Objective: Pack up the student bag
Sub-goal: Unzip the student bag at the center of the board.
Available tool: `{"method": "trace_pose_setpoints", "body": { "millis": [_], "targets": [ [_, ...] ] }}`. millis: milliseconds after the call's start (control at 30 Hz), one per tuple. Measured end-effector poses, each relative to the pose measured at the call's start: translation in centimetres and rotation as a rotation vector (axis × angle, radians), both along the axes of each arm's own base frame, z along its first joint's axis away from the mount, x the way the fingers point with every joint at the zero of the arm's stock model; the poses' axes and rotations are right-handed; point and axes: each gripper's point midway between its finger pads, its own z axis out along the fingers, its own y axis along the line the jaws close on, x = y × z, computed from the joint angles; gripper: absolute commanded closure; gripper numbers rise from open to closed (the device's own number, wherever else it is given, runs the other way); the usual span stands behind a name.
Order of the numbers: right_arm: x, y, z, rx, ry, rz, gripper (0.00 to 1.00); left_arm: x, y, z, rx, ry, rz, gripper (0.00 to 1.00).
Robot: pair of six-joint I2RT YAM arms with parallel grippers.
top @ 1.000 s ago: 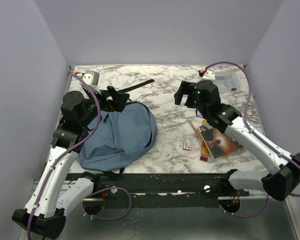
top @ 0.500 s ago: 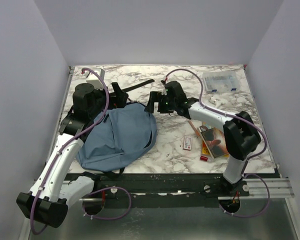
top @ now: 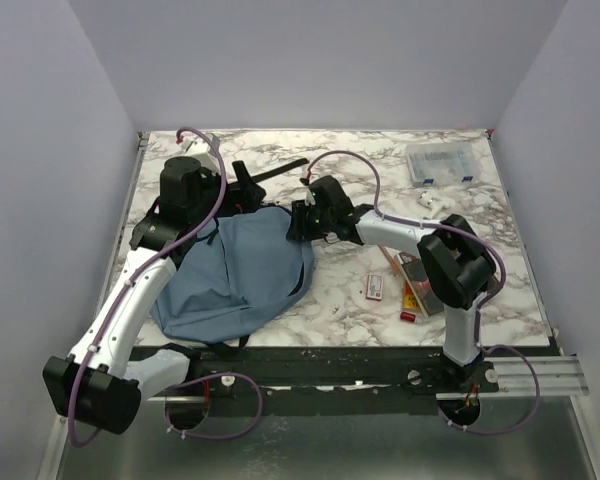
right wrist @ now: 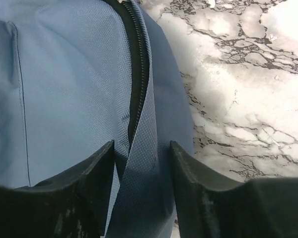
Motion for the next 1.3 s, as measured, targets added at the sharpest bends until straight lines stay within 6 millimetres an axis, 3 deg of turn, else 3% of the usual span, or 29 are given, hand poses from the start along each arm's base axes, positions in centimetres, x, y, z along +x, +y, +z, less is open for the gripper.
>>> {"method": "trace_pose_setpoints", "body": {
  "millis": [33, 100, 133, 200, 367, 567, 733, 967, 1167, 1300],
  "targets": [
    [0.0, 0.1, 0.0, 0.008, -0.003, -0.003, 0.64, 0.2, -0.4, -0.6, -0.009, 0.027, -0.012, 0.02],
    [-0.2, 0.1, 0.3, 0.028, -0.012, -0.009, 0.9, 0.6, -1.1, -1.7, -0.021, 0.075, -0.035, 0.02],
    [-0.3, 0.1, 0.5, 0.04, -0.018, -0.012, 0.99, 0.7, -1.3, -2.1, -0.026, 0.092, -0.041, 0.02],
    [-0.8, -0.2, 1.0, 0.06, -0.015, -0.027, 0.99, 1.0, -2.0, -3.0, -0.039, 0.138, -0.062, 0.03],
    [-2.0, -0.9, 3.8, 0.144, -0.043, -0.054, 0.99, 1.3, -3.8, -5.1, -0.101, 0.257, -0.122, 0.23],
    [-2.8, -1.6, 6.4, 0.21, -0.097, -0.069, 0.99, 1.3, -4.8, -7.5, -0.149, 0.379, -0.14, 0.21],
    [-2.6, -2.4, 6.4, 0.16, -0.127, -0.062, 0.99, 1.5, -3.8, -7.4, -0.15, 0.385, -0.109, 0.11],
    [-1.9, -3.1, 7.8, 0.094, -0.167, -0.003, 0.99, 2.9, -0.3, -6.1, -0.156, 0.331, -0.018, 0.12],
    [-0.1, -4.2, 9.7, 0.063, -0.173, 0.077, 0.99, 3.3, 0.3, -6.2, -0.154, 0.334, -0.006, 0.14],
    [0.7, -3.8, 9.7, 0.047, -0.16, 0.159, 0.99, 4.0, 0.7, -7.0, -0.157, 0.359, 0.006, 0.2]
  ]
}}
